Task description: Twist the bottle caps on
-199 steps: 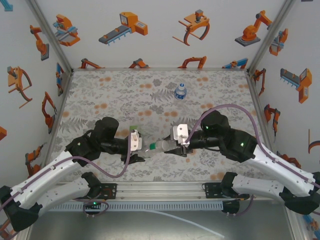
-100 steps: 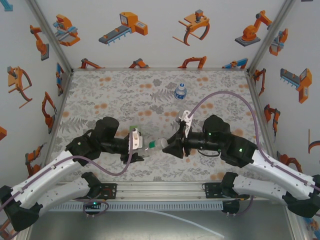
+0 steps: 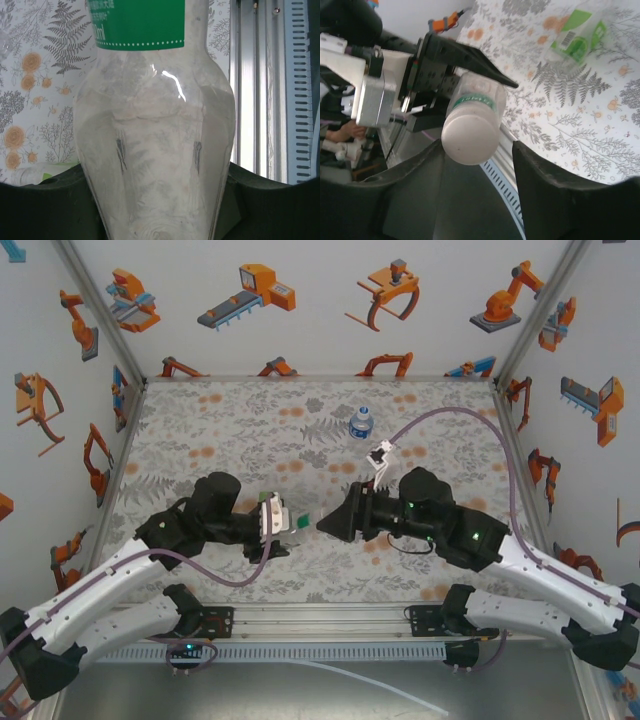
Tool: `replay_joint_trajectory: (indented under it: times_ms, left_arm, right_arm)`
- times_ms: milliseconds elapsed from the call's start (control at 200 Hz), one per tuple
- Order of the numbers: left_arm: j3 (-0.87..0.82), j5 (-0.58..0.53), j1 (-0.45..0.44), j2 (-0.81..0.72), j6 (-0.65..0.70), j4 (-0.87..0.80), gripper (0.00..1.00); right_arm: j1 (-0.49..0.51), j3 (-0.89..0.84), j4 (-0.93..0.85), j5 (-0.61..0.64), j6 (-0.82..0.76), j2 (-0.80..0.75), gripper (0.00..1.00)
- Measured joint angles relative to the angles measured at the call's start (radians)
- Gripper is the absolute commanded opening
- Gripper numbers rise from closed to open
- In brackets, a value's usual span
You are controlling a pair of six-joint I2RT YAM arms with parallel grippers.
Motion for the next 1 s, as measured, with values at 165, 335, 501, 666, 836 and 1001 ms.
replay_joint_trajectory:
  times_ms: [165,335,501,666,836,1001]
  left_arm:
    - [0.0,-0.012,-0.006,0.0,-0.003,0.0,0.0]
    - [0.0,-0.044,-0.006,0.0,-0.018,-0.004,0.0]
    - [0.0,-0.074,-0.006,0.0,-0.035,-0.003,0.0]
    - [0.0,-0.078,-0.006,0.0,-0.04,0.0,0.0]
    - [0.0,-0.089,-0.006,0.01,-0.045,-0.001,0.1]
    - [0.0,-0.1,-0.006,0.015,-0.065,0.007,0.68]
  right_arm:
    - [-0.003,0.002,-0.015,0.077,0.074,-0.007,0.64]
    - [-0.004,0.007,-0.01,0.077,0.141,0.032,0.58]
    - [-0.004,0.013,0.004,0.069,0.182,0.074,0.57]
    - [-0.003,0.012,0.04,0.064,0.212,0.103,0.52]
    - [-0.004,0.012,0.063,0.047,0.23,0.133,0.38]
    - [-0.006,0.013,0.059,0.061,0.229,0.133,0.3]
